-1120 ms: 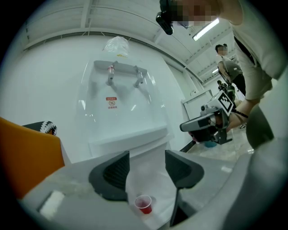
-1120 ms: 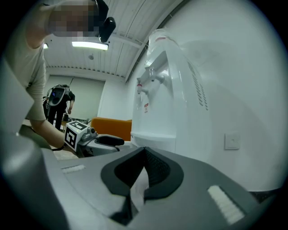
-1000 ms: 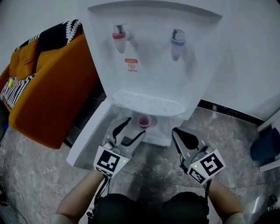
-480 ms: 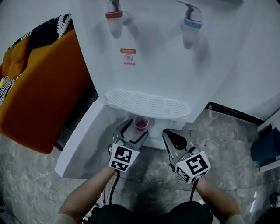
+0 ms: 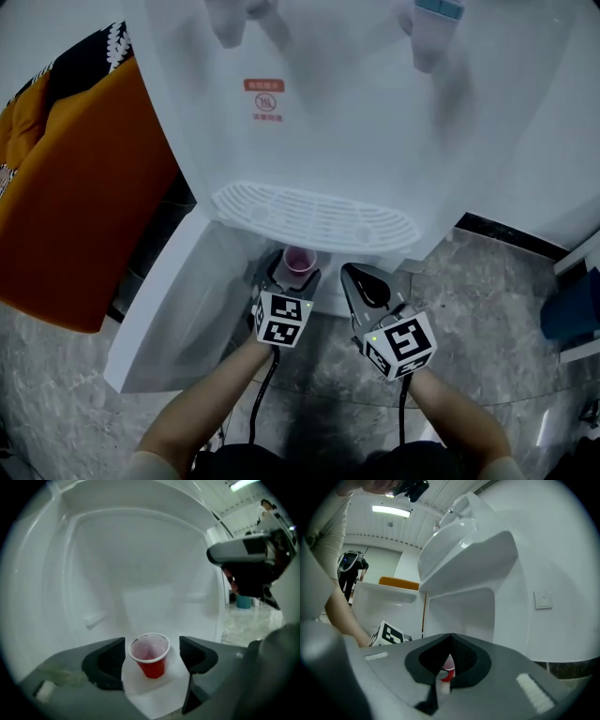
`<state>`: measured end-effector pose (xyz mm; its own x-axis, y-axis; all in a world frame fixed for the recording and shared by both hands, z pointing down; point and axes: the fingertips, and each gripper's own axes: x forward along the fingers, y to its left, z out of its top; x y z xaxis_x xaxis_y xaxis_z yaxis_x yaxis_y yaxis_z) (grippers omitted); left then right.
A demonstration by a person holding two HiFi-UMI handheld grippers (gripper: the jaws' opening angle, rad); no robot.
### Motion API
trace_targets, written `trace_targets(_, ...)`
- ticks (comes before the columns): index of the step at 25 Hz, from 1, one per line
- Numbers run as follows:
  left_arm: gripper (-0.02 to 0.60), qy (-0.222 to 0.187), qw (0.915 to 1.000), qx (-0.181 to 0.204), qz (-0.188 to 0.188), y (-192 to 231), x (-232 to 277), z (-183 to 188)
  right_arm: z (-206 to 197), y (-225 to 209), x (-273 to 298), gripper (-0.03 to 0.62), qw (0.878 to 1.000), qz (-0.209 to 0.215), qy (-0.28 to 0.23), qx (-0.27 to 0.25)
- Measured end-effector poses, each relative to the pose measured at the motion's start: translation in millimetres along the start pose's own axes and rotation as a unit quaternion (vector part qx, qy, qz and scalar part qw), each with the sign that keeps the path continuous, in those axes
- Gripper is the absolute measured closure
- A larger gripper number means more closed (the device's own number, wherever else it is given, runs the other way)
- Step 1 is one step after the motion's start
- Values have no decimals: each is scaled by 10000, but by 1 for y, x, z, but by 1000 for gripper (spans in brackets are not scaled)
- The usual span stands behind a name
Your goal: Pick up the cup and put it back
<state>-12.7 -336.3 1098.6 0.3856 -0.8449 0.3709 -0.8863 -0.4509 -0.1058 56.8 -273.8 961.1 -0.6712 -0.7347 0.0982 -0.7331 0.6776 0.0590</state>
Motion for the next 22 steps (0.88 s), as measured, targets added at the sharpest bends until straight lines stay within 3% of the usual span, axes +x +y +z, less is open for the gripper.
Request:
trace_targets(6, 202, 199, 9986, -316, 367, 12, 18, -4, -14, 4, 9, 591, 9996, 194, 158, 104)
trace_targets(12, 202, 364, 9978, -517, 192, 10, 30, -15, -20, 0, 10, 591, 9991, 221, 273, 247)
trace_targets(22, 221, 64, 9996, -256, -105, -7, 6, 3, -15, 4, 3, 591, 9991, 264, 301, 164)
